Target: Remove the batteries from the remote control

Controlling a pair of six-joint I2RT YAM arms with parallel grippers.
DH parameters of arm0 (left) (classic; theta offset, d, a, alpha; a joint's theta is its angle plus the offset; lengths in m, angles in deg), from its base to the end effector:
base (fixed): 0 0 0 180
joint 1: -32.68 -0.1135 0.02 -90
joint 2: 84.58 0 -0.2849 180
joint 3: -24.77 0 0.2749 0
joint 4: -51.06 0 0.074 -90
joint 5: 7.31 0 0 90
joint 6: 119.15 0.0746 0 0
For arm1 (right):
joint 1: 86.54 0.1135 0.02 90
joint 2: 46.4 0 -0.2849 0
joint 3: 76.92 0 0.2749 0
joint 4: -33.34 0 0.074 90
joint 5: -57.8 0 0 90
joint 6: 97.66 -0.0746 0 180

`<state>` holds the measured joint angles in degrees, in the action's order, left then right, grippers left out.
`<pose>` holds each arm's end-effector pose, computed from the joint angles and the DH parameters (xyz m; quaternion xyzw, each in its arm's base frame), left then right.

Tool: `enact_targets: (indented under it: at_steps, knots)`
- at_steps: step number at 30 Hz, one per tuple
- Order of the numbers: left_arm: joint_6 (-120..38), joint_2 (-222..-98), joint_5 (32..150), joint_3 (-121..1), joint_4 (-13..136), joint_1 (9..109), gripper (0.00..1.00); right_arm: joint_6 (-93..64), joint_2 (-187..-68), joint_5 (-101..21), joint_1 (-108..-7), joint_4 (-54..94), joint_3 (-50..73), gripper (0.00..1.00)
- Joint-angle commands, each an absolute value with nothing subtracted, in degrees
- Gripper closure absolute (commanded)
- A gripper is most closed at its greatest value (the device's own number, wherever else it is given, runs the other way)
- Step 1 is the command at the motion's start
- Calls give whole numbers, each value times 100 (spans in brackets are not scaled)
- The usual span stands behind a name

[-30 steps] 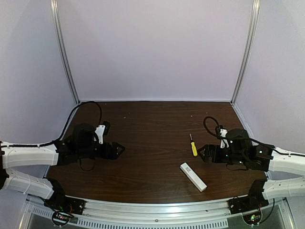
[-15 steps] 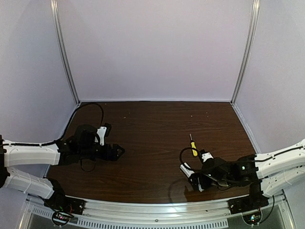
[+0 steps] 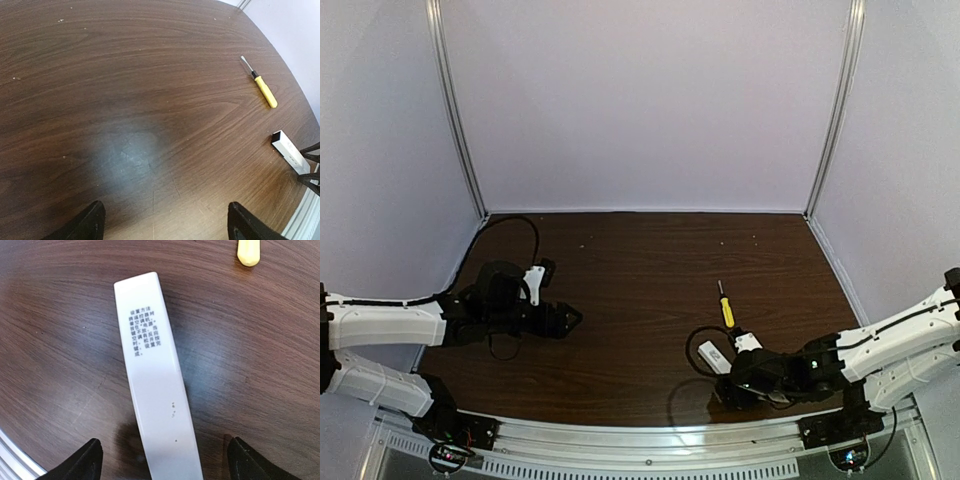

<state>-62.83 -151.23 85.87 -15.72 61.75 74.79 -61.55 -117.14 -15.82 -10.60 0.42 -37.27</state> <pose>0.1995 -0.1859 0.1648 0.0781 0.8907 -0.2943 0.3377 0.0751 0.2134 0.1097 -0.1530 0.9528 0.1427 0.2201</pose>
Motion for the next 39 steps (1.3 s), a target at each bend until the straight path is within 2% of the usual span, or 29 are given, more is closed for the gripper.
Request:
enact_targets:
  at_steps: [1,3,6,15,26,30,39]
  knots:
    - [-6176,-15111,8691,-1711,6050,7513,14,-6257,-11866,-1367,-964,131,-3732,16]
    - [-6163,-15119,8702,-1710,6035,7513,15,-6255,-11911,-1357,-965,153,-3750,20]
    - [-6159,-15149,8751,-1710,6003,7513,15,-6259,-11942,-1344,-965,204,-3760,31]
    - [-6142,-15190,8786,-1719,5967,7513,15,-6213,-12105,-1374,-965,410,-3819,47]
    - [-6140,-15214,8858,-1711,5936,7513,16,-6083,-12191,-1397,-966,590,-3841,71]
    - [-6132,-15223,8897,-1714,5913,7513,16,-5932,-12204,-1376,-967,619,-3720,78]
    - [-6106,-15186,9142,-1685,5784,7513,17,-5227,-12227,-1395,-968,811,-3366,83]
